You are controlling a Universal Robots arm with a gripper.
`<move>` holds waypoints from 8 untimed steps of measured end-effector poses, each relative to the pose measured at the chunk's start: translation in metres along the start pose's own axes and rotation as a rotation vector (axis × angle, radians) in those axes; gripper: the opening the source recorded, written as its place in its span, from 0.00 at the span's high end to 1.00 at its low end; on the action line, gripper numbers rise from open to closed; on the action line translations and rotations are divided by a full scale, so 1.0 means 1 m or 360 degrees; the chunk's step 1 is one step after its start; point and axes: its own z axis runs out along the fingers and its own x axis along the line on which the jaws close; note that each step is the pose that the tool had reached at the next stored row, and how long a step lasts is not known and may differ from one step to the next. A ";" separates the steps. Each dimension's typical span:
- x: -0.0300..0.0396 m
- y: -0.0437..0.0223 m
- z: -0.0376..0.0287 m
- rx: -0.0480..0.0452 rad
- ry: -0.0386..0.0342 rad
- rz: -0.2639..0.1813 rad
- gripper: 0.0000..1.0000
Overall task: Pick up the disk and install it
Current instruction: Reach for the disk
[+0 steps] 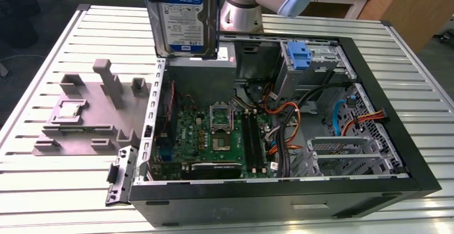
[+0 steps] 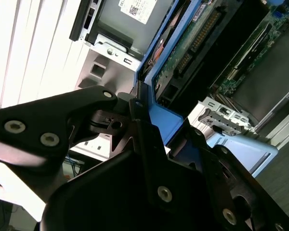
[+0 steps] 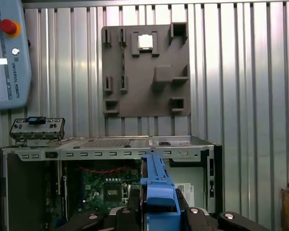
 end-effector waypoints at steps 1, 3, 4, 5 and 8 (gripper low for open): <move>0.0006 -0.0014 0.0000 0.0000 0.0000 0.0001 0.63; 0.0022 -0.0040 0.0000 -0.0001 0.0000 0.0001 0.63; 0.0031 -0.0049 0.0001 -0.0001 0.0000 0.0002 0.63; 0.0040 -0.0054 0.0002 -0.0001 0.0000 0.0002 0.63; 0.0060 -0.0069 0.0003 -0.0001 0.0000 0.0003 0.63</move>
